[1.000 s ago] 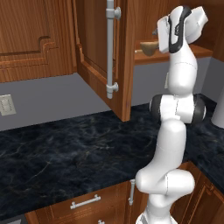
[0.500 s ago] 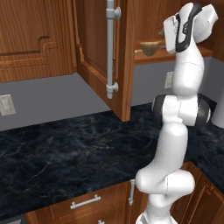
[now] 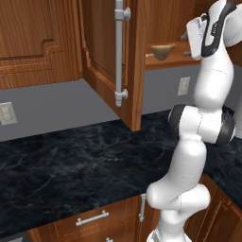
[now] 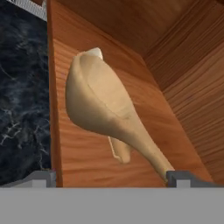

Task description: Organize the utensils by type. Pick up the wooden spoons from the counter and place them in the open cabinet. Then pick up the metallic utensils from the counter and place them in the open drawer.

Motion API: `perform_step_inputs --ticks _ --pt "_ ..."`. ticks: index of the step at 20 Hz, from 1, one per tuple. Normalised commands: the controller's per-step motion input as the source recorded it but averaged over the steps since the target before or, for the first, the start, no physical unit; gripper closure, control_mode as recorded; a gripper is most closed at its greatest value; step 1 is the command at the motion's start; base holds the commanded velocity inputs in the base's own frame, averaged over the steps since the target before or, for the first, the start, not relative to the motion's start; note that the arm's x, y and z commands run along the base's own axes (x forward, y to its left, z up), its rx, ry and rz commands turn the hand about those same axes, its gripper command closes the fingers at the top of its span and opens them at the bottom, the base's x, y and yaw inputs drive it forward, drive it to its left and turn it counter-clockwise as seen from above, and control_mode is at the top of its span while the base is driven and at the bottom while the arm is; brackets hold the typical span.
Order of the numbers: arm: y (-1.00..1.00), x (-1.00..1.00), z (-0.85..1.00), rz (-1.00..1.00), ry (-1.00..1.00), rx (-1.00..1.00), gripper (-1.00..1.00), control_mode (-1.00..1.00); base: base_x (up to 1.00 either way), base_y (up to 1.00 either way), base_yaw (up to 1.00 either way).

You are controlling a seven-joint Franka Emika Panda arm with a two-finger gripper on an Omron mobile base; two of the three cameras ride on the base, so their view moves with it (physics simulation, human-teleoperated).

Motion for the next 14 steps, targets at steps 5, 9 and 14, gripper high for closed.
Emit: perform_step_inputs --ticks 5,9,14 --pt "0.37 -1.00 -0.39 -0.35 -0.08 0.00 -1.00 -1.00 0.00 0.00 0.00" --pt "0.42 -1.00 -0.61 -0.41 -0.10 0.00 -1.00 -1.00 0.00 0.00 0.00" --pt "0.55 -0.98 -0.77 -0.47 -0.05 0.00 -1.00 -1.00 0.00 0.00 0.00"
